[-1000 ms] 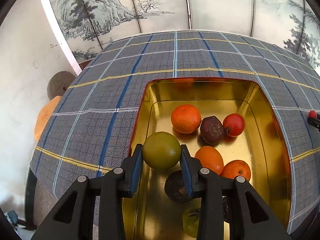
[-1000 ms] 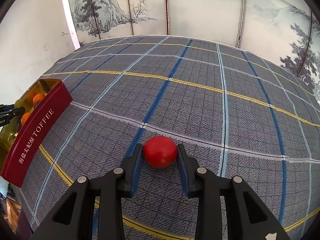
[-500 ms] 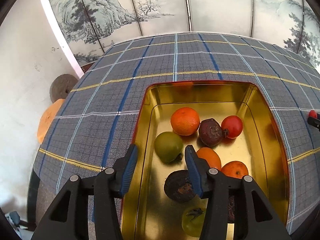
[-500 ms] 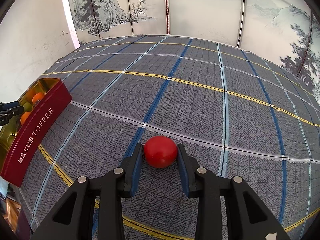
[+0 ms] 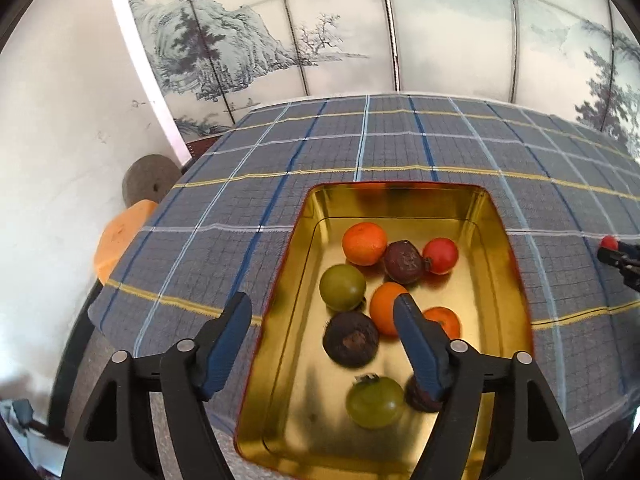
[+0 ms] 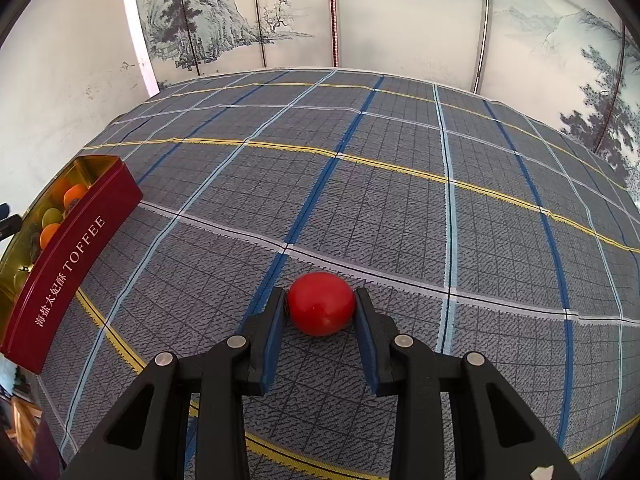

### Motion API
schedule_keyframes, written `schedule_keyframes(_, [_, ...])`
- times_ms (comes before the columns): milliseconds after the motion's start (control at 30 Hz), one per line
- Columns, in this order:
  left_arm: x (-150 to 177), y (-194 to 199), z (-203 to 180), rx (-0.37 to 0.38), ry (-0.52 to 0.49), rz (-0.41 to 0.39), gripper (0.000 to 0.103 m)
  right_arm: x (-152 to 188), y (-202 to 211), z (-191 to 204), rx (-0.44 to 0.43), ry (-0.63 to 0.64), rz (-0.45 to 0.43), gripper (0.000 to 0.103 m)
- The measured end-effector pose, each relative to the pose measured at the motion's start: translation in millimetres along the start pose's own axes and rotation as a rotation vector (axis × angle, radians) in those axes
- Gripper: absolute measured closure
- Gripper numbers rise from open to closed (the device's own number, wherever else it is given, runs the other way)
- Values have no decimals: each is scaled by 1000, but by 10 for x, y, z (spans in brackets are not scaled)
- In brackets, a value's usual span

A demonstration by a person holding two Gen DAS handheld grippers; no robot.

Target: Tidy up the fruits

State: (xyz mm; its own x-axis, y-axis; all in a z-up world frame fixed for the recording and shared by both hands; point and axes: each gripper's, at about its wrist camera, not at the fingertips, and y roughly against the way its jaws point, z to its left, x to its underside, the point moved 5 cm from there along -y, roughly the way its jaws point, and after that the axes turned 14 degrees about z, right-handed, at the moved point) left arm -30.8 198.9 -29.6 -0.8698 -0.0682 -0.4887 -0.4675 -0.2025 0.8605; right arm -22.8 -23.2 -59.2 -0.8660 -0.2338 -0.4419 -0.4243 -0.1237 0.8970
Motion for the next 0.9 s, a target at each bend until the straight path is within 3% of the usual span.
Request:
schedule_keyframes(533, [392,483,90,47,78,-57,27,10,-18,10,32,16,8,70])
schedule_keyframes(900, [571,600,168,20,92,-67,27,50,21,59,67,29,7,70])
